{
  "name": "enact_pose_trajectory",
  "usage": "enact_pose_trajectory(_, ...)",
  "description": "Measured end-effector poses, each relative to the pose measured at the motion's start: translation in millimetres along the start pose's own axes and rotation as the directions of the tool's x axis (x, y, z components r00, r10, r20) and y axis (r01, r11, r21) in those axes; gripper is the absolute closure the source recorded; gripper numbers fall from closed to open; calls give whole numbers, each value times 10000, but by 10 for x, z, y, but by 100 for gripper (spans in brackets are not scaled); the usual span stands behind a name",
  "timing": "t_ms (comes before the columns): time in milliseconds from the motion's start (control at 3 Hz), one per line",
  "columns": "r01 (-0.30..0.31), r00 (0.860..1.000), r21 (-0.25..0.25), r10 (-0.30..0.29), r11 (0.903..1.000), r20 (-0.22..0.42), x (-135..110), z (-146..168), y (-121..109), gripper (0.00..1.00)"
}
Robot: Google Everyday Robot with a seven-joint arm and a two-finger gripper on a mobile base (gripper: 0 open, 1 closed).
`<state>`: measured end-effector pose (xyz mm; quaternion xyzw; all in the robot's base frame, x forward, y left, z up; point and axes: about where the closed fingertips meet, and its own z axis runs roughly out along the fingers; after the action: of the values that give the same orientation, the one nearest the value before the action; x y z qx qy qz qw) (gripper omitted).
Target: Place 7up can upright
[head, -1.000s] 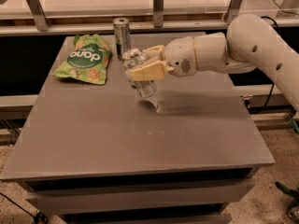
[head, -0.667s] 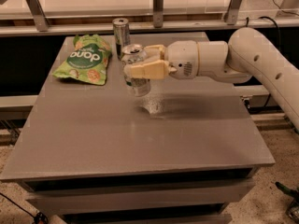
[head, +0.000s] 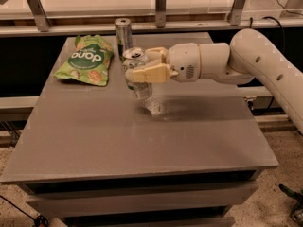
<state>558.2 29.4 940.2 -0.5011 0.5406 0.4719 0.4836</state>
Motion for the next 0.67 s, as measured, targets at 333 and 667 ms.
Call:
enact_pose_trajectory(333, 436, 9990, -245, -438, 9987, -91, 175, -65, 1, 100)
enact_pose_trajectory(667, 497, 9987, -284, -500, 9984, -91, 183, -59, 6, 100)
